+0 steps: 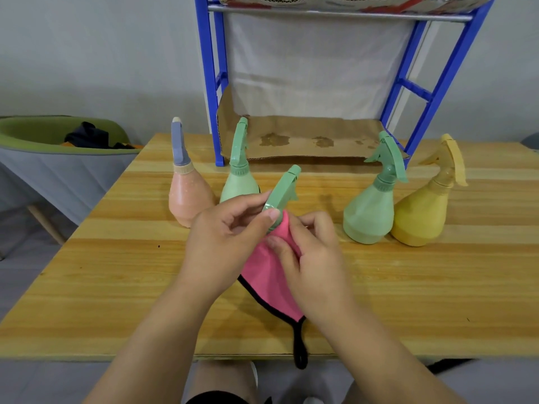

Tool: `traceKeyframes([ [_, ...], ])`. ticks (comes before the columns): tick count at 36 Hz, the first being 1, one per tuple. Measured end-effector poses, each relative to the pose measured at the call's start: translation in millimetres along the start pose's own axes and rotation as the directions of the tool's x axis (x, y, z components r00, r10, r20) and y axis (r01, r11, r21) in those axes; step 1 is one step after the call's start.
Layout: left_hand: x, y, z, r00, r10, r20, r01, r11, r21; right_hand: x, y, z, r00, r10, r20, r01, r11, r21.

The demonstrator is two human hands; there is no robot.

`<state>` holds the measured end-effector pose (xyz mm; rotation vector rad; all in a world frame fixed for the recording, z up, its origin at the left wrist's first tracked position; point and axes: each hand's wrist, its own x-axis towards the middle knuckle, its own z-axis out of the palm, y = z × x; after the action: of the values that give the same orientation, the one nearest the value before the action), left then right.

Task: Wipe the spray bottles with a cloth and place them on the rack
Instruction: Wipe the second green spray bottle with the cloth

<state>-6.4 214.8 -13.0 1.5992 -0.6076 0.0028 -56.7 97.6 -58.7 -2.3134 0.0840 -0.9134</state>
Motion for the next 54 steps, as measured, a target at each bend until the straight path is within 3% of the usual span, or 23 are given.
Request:
traceKeyframes([
  [5, 0, 1, 0, 1.000, 0.008, 0.006, -0.008, 1.000, -0.012, 6, -4, 6, 0.999, -0.008, -0.037, 0.009, 1.000, 0.011],
  [16, -2, -4, -3, 0.997, 0.016, 0.074, -0.011, 0.997, -0.077, 11, 11, -14, 0.960, 0.171, 0.223, -0.214, 0.958, 0.189],
  [23, -6, -17, -4, 0.997, 0.056, 0.045, -0.058, 0.997, 0.044, -7, 9, -9, 0.976, 0.152, 0.155, -0.176, 0.972, 0.156],
  [29, -3, -20, -9, 0.995, 0.084, 0.051, -0.089, 0.991, 0.100, 3, 7, -8, 0.962, 0.140, 0.233, -0.179, 0.972, 0.151],
  [42, -7, -28, 2, 0.997, 0.031, -0.071, -0.028, 0.999, 0.037, -7, 7, -21, 0.948, 0.288, 0.133, -0.312, 0.923, 0.226],
  [54, -15, -65, -18, 0.974, -0.190, 0.121, 0.195, 0.980, -0.029, -31, 8, -36, 0.945, 0.310, 0.103, -0.327, 0.905, 0.271],
])
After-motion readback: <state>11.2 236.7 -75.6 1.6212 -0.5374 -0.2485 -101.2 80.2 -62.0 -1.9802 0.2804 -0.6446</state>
